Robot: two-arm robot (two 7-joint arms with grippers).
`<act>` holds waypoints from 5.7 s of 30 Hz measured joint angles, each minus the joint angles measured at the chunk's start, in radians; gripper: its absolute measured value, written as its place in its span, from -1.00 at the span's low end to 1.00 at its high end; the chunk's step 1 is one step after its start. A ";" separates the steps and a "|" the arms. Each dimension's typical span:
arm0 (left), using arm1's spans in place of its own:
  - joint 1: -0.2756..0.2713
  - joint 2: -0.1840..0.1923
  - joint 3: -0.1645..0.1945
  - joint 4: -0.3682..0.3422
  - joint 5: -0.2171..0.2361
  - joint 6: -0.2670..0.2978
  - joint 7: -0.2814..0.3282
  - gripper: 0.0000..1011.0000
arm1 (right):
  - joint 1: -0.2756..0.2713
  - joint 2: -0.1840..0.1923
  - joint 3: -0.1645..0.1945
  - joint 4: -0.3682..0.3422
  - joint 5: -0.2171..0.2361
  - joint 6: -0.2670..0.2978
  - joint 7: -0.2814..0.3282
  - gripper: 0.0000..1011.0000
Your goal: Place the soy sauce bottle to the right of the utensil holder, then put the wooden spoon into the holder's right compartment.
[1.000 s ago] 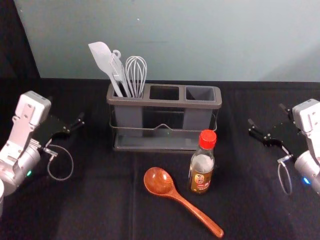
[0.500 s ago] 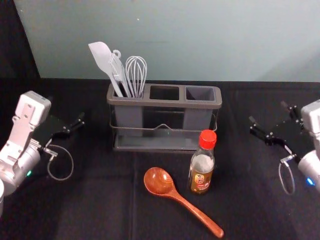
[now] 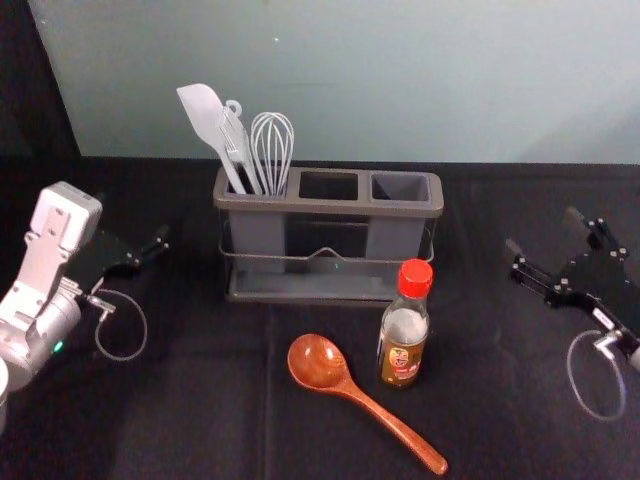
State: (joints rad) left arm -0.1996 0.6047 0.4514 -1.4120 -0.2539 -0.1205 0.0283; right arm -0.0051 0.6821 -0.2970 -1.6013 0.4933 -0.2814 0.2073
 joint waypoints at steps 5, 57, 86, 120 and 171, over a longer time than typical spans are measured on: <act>0.000 0.000 0.000 0.000 0.000 0.000 0.000 0.99 | -0.037 0.036 0.024 -0.018 0.109 -0.024 0.143 0.98; 0.000 0.000 0.000 0.000 0.000 0.000 0.000 0.99 | 0.228 -0.034 -0.145 0.095 0.115 0.127 0.588 0.98; 0.000 0.000 0.000 0.000 0.000 0.000 0.000 0.99 | 0.241 -0.041 -0.154 0.103 0.111 0.136 0.584 0.19; 0.000 0.000 0.000 0.000 0.000 0.000 0.000 0.99 | 0.062 0.088 0.035 -0.007 0.197 0.054 0.526 -0.24; 0.000 0.000 0.000 0.000 0.000 0.000 0.000 0.99 | 0.358 -0.139 -0.022 0.354 0.061 0.092 0.501 -0.24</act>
State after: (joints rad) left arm -0.1995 0.6047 0.4514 -1.4120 -0.2539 -0.1206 0.0283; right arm 0.3525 0.5436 -0.3188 -1.2474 0.5543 -0.1890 0.7088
